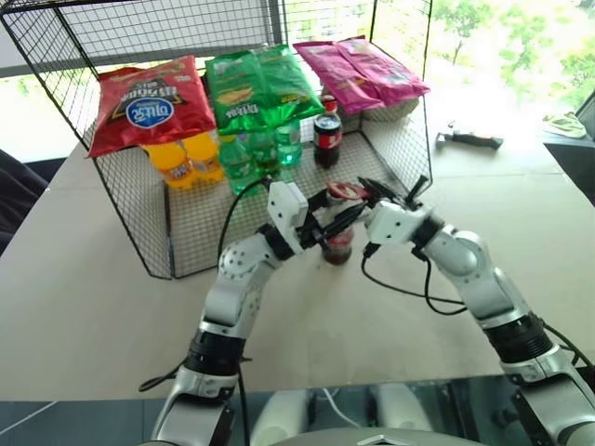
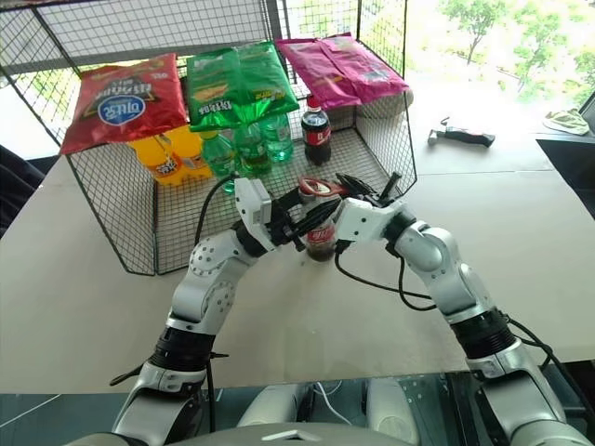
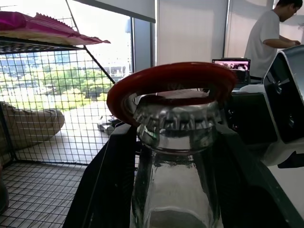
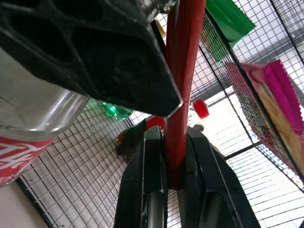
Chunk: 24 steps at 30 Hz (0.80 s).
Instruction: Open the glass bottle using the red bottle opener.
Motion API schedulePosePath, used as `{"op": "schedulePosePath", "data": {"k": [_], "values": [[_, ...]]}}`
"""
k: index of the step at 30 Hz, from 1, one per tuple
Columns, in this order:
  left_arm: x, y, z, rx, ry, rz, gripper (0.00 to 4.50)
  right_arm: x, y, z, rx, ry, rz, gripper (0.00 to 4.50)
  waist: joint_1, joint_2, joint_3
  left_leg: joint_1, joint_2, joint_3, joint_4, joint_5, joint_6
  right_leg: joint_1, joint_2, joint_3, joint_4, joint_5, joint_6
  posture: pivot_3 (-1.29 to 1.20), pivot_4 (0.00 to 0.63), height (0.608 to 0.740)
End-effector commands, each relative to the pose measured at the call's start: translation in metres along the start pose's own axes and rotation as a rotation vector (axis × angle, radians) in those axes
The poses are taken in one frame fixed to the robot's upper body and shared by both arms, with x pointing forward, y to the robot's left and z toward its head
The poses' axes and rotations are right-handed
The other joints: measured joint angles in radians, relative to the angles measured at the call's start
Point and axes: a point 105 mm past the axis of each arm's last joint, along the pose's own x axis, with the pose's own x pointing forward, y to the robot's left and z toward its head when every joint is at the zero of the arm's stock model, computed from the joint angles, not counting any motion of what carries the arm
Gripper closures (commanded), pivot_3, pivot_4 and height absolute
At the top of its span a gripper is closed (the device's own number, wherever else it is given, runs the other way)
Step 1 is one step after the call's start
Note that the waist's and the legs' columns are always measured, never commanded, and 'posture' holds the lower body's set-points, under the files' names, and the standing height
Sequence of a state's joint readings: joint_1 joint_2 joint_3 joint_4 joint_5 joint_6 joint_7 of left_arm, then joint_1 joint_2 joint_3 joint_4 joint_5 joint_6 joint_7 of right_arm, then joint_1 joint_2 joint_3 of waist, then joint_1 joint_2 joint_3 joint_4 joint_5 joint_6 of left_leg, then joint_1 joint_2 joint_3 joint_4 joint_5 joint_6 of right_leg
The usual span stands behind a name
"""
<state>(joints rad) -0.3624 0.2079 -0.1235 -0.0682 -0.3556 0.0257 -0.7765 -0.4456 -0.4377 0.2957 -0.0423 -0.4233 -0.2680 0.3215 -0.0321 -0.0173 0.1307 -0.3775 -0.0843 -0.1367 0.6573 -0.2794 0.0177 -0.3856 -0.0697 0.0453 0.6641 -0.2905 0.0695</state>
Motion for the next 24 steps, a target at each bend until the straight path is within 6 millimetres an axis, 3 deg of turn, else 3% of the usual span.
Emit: {"op": "schedulePosePath", "data": {"k": [1,5,9,13,18,24], "values": [[-0.002,-0.001,-0.014,-0.031,0.055,0.006,2.78,0.0,0.012,0.014,-0.014,-0.072,0.03,4.5,0.0,0.0,0.0,0.0,0.0,0.0,0.0,0.0,0.0,0.0,0.0,0.0,0.0,0.0,0.0,0.0,0.15,0.74],[-0.002,-0.002,-0.015,-0.035,0.054,0.005,2.78,-0.002,0.031,0.012,0.046,-0.067,0.073,4.5,0.0,0.0,-0.004,0.0,0.0,0.0,0.0,0.0,0.0,0.0,0.0,0.0,0.0,0.0,0.0,0.0,0.15,0.74],[-0.001,-0.002,-0.015,-0.039,0.054,0.004,2.78,-0.001,0.035,0.014,0.009,-0.082,0.094,4.5,0.001,0.0,-0.006,0.003,0.0,0.0,0.0,0.0,0.0,0.004,0.0,0.0,0.0,0.0,0.0,0.0,0.15,0.74],[-0.001,-0.002,-0.015,-0.04,0.056,0.005,2.78,0.001,0.022,0.011,-0.088,-0.113,0.08,4.5,0.003,0.0,-0.006,0.01,0.0,0.001,-0.002,0.0,0.0,0.01,0.001,0.001,-0.001,0.0,0.0,0.0,0.15,0.74],[-0.001,-0.002,-0.016,-0.042,0.057,0.006,2.78,0.003,-0.012,0.005,-0.26,-0.135,0.016,4.5,0.006,0.0,-0.006,0.012,0.0,0.001,-0.003,0.0,0.0,0.01,0.002,0.001,-0.001,0.0,0.0,0.0,0.15,0.74],[-0.001,-0.003,-0.016,-0.045,0.058,0.008,2.78,0.003,-0.037,-0.001,-0.337,-0.131,-0.041,4.5,0.013,0.0,-0.005,0.011,0.0,0.002,-0.005,0.0,0.0,0.009,0.001,0.002,-0.002,0.0,0.0,0.0,0.15,0.74]]}}
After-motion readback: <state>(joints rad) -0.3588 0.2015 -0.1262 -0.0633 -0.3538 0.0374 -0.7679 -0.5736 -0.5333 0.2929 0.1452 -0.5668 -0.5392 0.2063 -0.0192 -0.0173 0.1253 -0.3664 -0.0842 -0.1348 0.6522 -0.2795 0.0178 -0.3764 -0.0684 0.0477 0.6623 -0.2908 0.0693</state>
